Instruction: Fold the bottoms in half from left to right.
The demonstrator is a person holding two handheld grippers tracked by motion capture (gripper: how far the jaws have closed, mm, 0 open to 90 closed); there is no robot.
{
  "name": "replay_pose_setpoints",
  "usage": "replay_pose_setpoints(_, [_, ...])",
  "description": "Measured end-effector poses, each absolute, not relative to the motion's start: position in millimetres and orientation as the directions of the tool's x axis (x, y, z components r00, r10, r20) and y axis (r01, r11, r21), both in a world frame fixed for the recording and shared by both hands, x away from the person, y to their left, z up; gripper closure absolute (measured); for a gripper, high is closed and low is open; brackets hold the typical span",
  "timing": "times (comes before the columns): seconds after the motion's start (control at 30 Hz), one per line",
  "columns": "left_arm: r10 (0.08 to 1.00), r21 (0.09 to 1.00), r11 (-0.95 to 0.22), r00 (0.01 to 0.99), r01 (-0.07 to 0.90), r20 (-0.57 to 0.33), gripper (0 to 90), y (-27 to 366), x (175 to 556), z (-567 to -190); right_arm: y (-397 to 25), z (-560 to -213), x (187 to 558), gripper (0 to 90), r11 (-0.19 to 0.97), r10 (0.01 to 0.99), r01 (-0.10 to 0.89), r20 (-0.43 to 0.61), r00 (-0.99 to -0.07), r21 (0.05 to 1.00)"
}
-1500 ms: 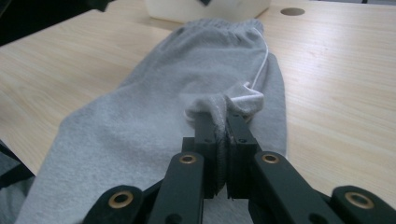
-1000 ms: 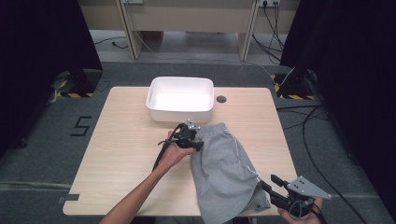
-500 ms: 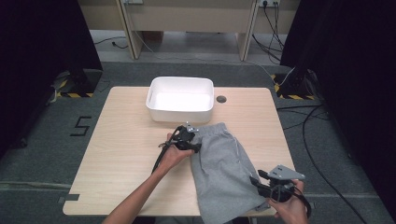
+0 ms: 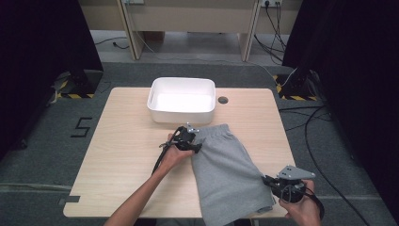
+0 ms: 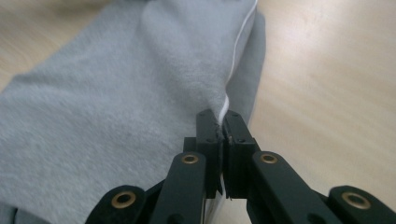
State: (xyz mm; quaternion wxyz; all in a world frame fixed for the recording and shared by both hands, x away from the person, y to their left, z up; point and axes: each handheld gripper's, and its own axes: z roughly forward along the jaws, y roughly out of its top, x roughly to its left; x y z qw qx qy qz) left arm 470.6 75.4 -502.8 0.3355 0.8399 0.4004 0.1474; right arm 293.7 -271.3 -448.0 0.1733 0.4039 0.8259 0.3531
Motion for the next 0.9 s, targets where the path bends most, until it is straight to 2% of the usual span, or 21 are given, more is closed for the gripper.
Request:
replay_pose_setpoints(0.17, [0.764,0.684,-0.466,0.645,0.561,-0.009,51.4,75.9,471.6,-502.8,-276.6,-490.9,311.2,86.2,0.445,0.796,0.661,0.071,-0.601,0.604])
replay_pose_setpoints(0.3, [0.777,0.697,-0.443,0.629,0.564,-0.015,50.7,78.1,477.2,-504.7,-270.0,-493.0,308.5,85.5,0.445,0.789,0.66,0.083,-0.608,0.605])
replay_pose_setpoints(0.4, [0.784,0.694,-0.457,0.621,0.556,0.019,50.4,79.5,484.3,-503.7,-257.3,-493.5,303.5,83.5,0.465,0.769,0.651,0.092,-0.633,0.6])
replay_pose_setpoints(0.5, [0.8,0.694,-0.447,0.599,0.565,0.029,50.3,80.3,489.1,-502.7,-235.4,-494.0,295.4,78.9,0.498,0.733,0.628,0.096,-0.673,0.598])
replay_pose_setpoints(0.57, [0.807,0.698,-0.443,0.59,0.563,0.036,48.6,81.2,487.7,-500.9,-225.7,-492.8,293.5,72.0,0.513,0.725,0.621,0.087,-0.683,0.593])
replay_pose_setpoints(0.67, [0.807,0.732,-0.405,0.59,0.548,0.004,45.5,88.0,476.8,-491.1,-225.9,-486.9,295.6,62.4,0.503,0.731,0.599,0.064,-0.68,0.623])
replay_pose_setpoints(0.9, [0.79,0.761,-0.355,0.61,0.543,-0.067,40.9,113.6,438.8,-477.8,-244.9,-470.3,309.1,53.6,0.389,0.788,0.577,0.065,-0.613,0.718])
